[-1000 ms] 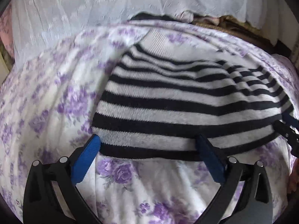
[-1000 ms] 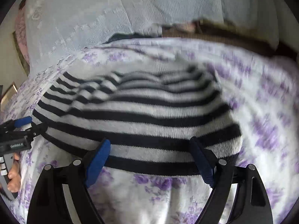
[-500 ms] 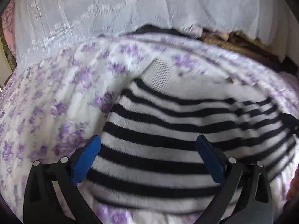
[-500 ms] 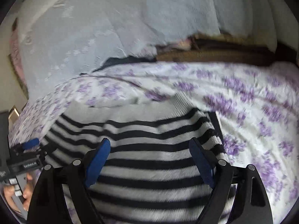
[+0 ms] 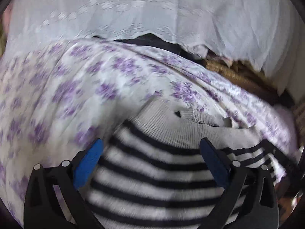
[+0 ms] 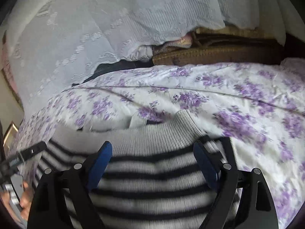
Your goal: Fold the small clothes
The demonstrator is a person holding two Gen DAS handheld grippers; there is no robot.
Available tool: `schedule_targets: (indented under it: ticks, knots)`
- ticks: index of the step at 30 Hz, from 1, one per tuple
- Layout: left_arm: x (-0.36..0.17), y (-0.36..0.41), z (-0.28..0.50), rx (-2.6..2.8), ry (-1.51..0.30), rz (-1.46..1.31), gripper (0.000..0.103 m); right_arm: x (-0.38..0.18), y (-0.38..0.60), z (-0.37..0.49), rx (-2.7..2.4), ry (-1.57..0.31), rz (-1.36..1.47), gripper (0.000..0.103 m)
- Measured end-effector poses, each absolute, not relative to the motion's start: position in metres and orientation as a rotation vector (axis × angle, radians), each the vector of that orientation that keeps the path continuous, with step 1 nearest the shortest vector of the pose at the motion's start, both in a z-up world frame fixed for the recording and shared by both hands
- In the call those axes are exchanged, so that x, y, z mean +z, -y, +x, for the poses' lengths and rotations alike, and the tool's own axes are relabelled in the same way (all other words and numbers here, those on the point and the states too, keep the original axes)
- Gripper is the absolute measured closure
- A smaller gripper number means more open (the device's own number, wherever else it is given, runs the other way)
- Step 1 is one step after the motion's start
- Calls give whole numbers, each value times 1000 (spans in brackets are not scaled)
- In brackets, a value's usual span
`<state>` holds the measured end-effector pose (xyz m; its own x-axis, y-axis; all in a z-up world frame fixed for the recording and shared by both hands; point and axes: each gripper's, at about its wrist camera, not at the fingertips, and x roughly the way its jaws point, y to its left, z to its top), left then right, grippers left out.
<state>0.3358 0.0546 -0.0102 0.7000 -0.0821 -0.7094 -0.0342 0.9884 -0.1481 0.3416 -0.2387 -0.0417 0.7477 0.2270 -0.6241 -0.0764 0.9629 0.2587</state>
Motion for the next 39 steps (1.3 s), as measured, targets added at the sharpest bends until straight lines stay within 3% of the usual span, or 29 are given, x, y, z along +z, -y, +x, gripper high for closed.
schedule_targets:
  ticks: [3,5,10,13,17,24,34,39]
  knots:
    - [-40,-38,360,79,-823,32,4,-73,249,364,177,-791,260,7]
    - [-63,-53,380,56,-973,-53,4,-66,257,357,216,-742,312,4]
    - [-53,-93,363,-6,-900,-283,5,-48,268,322,177,-613,344,4]
    - [-36,-91,336,30,-815,-210,5,-36,268,300,168,-557,279,4]
    - [-45,-73,318,52,-861,-76,4,-71,263,315,156,-733,209,3]
    - [-38,-57,272,111,-773,40,4,-43,260,261,154,-574,168,4]
    - [-35,-13,208,104,-688,219,4,-58,278,208,152,-599,292,4]
    - [-43,-12,202,119,-718,234,4,-72,258,201,80,-681,129,3]
